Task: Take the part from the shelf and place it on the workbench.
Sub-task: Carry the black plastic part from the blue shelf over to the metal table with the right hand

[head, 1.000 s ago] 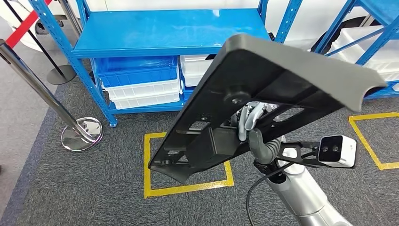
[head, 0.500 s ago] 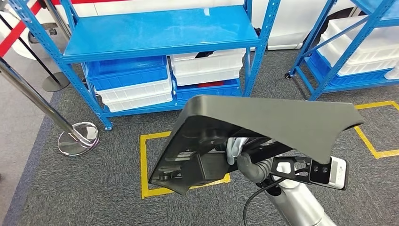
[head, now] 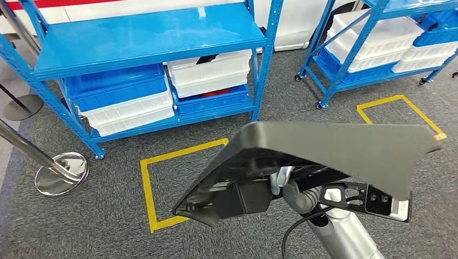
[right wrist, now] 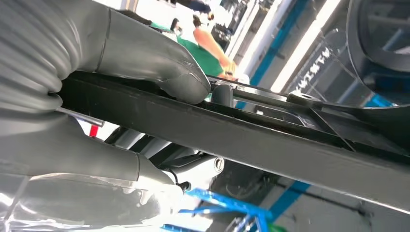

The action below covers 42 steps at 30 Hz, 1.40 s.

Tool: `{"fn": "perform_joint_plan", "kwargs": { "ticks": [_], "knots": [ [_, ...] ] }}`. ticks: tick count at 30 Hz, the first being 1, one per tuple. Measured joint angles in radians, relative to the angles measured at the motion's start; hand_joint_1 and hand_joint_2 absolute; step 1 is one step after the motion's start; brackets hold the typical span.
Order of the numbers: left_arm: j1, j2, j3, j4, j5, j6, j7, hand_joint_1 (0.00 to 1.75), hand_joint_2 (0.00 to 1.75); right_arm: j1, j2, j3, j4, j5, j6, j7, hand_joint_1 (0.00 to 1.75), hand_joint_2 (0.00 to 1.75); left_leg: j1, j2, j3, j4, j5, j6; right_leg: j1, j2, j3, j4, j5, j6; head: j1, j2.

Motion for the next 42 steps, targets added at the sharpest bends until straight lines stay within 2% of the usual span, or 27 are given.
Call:
{"fn": "perform_joint_plan", "kwargs": {
  "ticks": [2, 3, 5, 7, 9, 11, 12, 13, 14, 15, 16, 18, 20, 22, 23, 24, 26, 28, 29, 30, 32, 34, 35, 37, 38, 40, 42],
  "knots": [
    [-0.001, 0.0, 0.0, 0.0, 0.0, 0.003, 0.006, 0.0, 1.75, -0.006, 0.001, -0.001, 0.003, -0.01, -0.001, 0.0, 1.75, 1.75, -0.001, 0.018, 0.0, 0.004, -0.002, -0.005, 0.001, -0.03, 0.079, -0.129, 0.053, -0.003, 0.0, 0.0],
    [-0.001, 0.0, 0.0, 0.0, 0.0, 0.005, 0.008, 0.0, 1.75, -0.008, 0.003, -0.001, 0.004, -0.011, 0.001, 0.0, 1.75, 1.75, -0.004, 0.026, -0.001, 0.008, -0.004, -0.009, 0.005, -0.047, 0.11, -0.188, 0.067, -0.009, 0.0, 0.0],
    [-0.001, 0.002, 0.0, 0.0, 0.0, 0.007, 0.011, 0.0, 1.75, 0.007, 0.017, -0.004, 0.001, 0.009, 0.009, 0.0, 1.75, 1.75, -0.008, 0.042, -0.002, 0.01, -0.004, -0.022, 0.015, -0.065, 0.131, -0.239, 0.069, -0.027, 0.0, 0.0],
    [-0.003, 0.006, 0.0, 0.0, 0.0, 0.005, 0.008, 0.0, 1.75, 0.054, 0.043, -0.009, -0.015, 0.059, 0.021, 0.0, 1.75, 1.75, -0.009, 0.056, -0.003, 0.01, -0.006, -0.034, 0.016, -0.049, 0.126, -0.244, 0.074, -0.044, 0.0, 0.0],
    [-0.007, 0.014, 0.0, 0.0, 0.0, -0.002, 0.001, 0.0, 1.75, 0.103, 0.073, -0.013, -0.039, 0.097, 0.037, 0.0, 1.75, 1.75, -0.005, 0.028, -0.014, 0.04, -0.034, -0.045, 0.012, -0.031, 0.123, -0.25, 0.081, -0.058, 0.0, 0.0],
    [-0.009, 0.025, 0.0, 0.0, 0.0, -0.008, -0.01, 0.0, 1.75, 0.133, 0.102, -0.021, -0.054, 0.105, 0.062, 0.0, 1.75, 1.75, -0.003, -0.018, -0.055, 0.145, -0.098, -0.052, 0.011, -0.01, 0.121, -0.253, 0.086, -0.069, 0.0, 0.0],
    [-0.008, 0.03, 0.0, 0.0, 0.0, -0.009, -0.018, 0.0, 1.75, 0.146, 0.117, -0.029, -0.058, 0.105, 0.077, 0.0, 1.75, 1.75, -0.003, -0.031, -0.083, 0.213, -0.129, -0.053, 0.012, 0.003, 0.119, -0.252, 0.087, -0.072, 0.0, 0.0],
    [-0.008, 0.035, 0.0, 0.0, 0.0, -0.009, -0.026, 0.0, 1.75, 0.16, 0.13, -0.04, -0.059, 0.106, 0.091, 0.0, 1.75, 1.75, -0.003, -0.037, -0.106, 0.267, -0.147, -0.053, 0.013, 0.016, 0.119, -0.25, 0.088, -0.074, 0.0, 0.0],
    [-0.007, 0.039, 0.0, 0.0, 0.0, -0.009, -0.034, 0.0, 1.75, 0.174, 0.141, -0.051, -0.059, 0.109, 0.102, 0.0, 1.75, 1.75, -0.003, -0.04, -0.115, 0.29, -0.145, -0.052, 0.014, 0.03, 0.118, -0.249, 0.088, -0.074, 0.0, 0.0],
    [-0.008, 0.042, 0.0, 0.0, 0.0, -0.008, -0.041, 0.0, 1.75, 0.184, 0.151, -0.062, -0.059, 0.113, 0.111, 0.0, 1.75, 1.75, -0.003, -0.043, -0.106, 0.274, -0.125, -0.05, 0.014, 0.044, 0.118, -0.246, 0.088, -0.074, 0.0, 0.0],
    [-0.009, 0.045, 0.0, 0.0, 0.0, -0.008, -0.045, 0.0, 1.75, 0.191, 0.161, -0.071, -0.06, 0.118, 0.116, 0.0, 1.75, 1.75, -0.002, -0.049, -0.081, 0.22, -0.09, -0.048, 0.014, 0.058, 0.118, -0.244, 0.088, -0.074, 0.0, 0.0],
    [-0.01, 0.049, 0.0, 0.0, 0.0, -0.008, -0.049, 0.0, 1.75, 0.198, 0.178, -0.085, -0.06, 0.121, 0.12, 0.0, 1.75, 1.75, 0.001, -0.09, -0.02, 0.087, -0.034, -0.041, 0.014, 0.085, 0.116, -0.239, 0.089, -0.07, 0.0, 0.0],
    [-0.012, 0.053, 0.0, 0.001, 0.0, -0.005, -0.051, 0.0, 1.75, 0.204, 0.189, -0.096, -0.061, 0.123, 0.122, 0.0, 1.75, 1.75, 0.002, -0.119, 0.007, 0.023, -0.022, -0.036, 0.014, 0.108, 0.106, -0.236, 0.093, -0.058, 0.0, 0.0],
    [-0.016, 0.055, -0.002, 0.001, 0.0, 0.0, -0.053, 0.0, 1.75, 0.213, 0.197, -0.107, -0.067, 0.128, 0.12, 0.0, 1.75, 1.75, 0.002, -0.105, 0.007, 0.016, -0.019, -0.027, 0.012, 0.125, 0.096, -0.236, 0.1, -0.044, 0.0, 0.0],
    [-0.019, 0.056, -0.005, 0.002, 0.0, 0.003, -0.055, 0.0, 1.75, 0.218, 0.2, -0.112, -0.071, 0.133, 0.117, 0.0, 1.75, 1.75, 0.004, -0.095, 0.006, 0.012, -0.015, -0.021, 0.013, 0.114, 0.092, -0.231, 0.097, -0.038, 0.0, 0.0],
    [-0.022, 0.057, -0.009, 0.002, 0.0, 0.006, -0.056, 0.0, 1.75, 0.222, 0.203, -0.117, -0.074, 0.138, 0.112, 0.0, 1.75, 1.75, 0.005, -0.084, 0.006, 0.008, -0.01, -0.014, 0.014, 0.091, 0.082, -0.212, 0.083, -0.033, 0.0, 0.0],
    [-0.023, 0.058, -0.016, 0.002, 0.0, 0.014, -0.06, 0.0, 1.75, 0.226, 0.208, -0.121, -0.079, 0.149, 0.101, 0.0, 1.75, 1.75, 0.005, -0.058, 0.005, 0.003, -0.006, -0.004, 0.015, 0.031, 0.038, -0.117, 0.025, -0.026, 0.0, 0.0],
    [-0.022, 0.058, -0.018, 0.002, 0.0, 0.022, -0.063, 0.0, 1.75, 0.231, 0.211, -0.121, -0.079, 0.155, 0.092, 0.0, 1.75, 1.75, 0.003, -0.031, 0.001, 0.004, -0.005, -0.003, 0.01, 0.008, -0.019, 0.009, -0.029, -0.021, 0.0, 0.0],
    [-0.022, 0.058, -0.018, 0.002, 0.0, 0.025, -0.064, 0.0, 1.75, 0.234, 0.211, -0.121, -0.079, 0.155, 0.089, 0.0, 1.75, 1.75, 0.002, -0.017, 0.0, 0.004, -0.006, -0.003, 0.007, 0.005, -0.031, 0.039, -0.034, -0.019, 0.0, 0.0],
    [-0.023, 0.058, -0.018, 0.002, 0.0, 0.026, -0.064, 0.0, 1.75, 0.236, 0.212, -0.121, -0.079, 0.155, 0.089, 0.0, 1.75, 1.75, 0.002, -0.004, 0.0, 0.004, -0.006, -0.003, 0.006, 0.002, -0.023, 0.028, -0.019, -0.019, 0.0, 0.0],
    [-0.027, 0.057, -0.019, 0.002, 0.0, 0.028, -0.065, 0.0, 1.75, 0.237, 0.213, -0.121, -0.079, 0.155, 0.089, 0.0, 1.75, 1.75, 0.002, 0.019, 0.003, 0.004, -0.008, -0.007, 0.007, -0.022, 0.05, -0.1, 0.042, -0.023, 0.0, 0.0],
    [-0.03, 0.055, -0.019, 0.002, 0.0, 0.031, -0.065, 0.0, 1.75, 0.236, 0.214, -0.12, -0.08, 0.155, 0.087, 0.0, 1.75, 1.75, -0.002, 0.037, 0.006, 0.005, -0.01, -0.015, 0.018, -0.058, 0.114, -0.219, 0.075, -0.035, 0.0, 0.0],
    [-0.03, 0.055, -0.019, 0.002, 0.0, 0.031, -0.066, 0.0, 1.75, 0.236, 0.214, -0.12, -0.08, 0.154, 0.086, 0.0, 1.75, 1.75, -0.004, 0.046, 0.007, 0.005, -0.011, -0.02, 0.023, -0.066, 0.124, -0.243, 0.077, -0.04, 0.0, 0.0],
    [-0.032, 0.052, -0.019, 0.002, 0.0, 0.032, -0.067, 0.0, 1.75, 0.236, 0.215, -0.121, -0.081, 0.153, 0.078, 0.0, 1.75, 1.75, -0.006, 0.064, 0.011, 0.003, -0.012, -0.032, 0.026, -0.049, 0.12, -0.249, 0.079, -0.051, 0.0, 0.0],
    [-0.033, 0.051, -0.02, 0.002, 0.0, 0.031, -0.068, 0.0, 1.75, 0.236, 0.215, -0.12, -0.081, 0.153, 0.071, 0.0, 1.75, 1.75, -0.004, 0.063, 0.012, 0.005, -0.016, -0.038, 0.023, -0.038, 0.119, -0.252, 0.082, -0.056, 0.0, 0.0],
    [-0.036, 0.047, -0.025, 0.002, 0.0, 0.028, -0.072, 0.0, 1.75, 0.233, 0.215, -0.118, -0.081, 0.154, 0.055, 0.0, 1.75, 1.75, -0.001, 0.024, -0.006, 0.053, -0.053, -0.047, 0.017, -0.018, 0.12, -0.26, 0.09, -0.068, 0.0, 0.0],
    [-0.033, 0.044, -0.035, 0.002, 0.0, 0.021, -0.075, 0.0, 1.75, 0.229, 0.214, -0.114, -0.081, 0.155, 0.034, 0.0, 1.75, 1.75, 0.001, -0.026, -0.058, 0.176, -0.123, -0.051, 0.015, 0.003, 0.119, -0.262, 0.094, -0.075, 0.0, 0.0]
  ]
}}
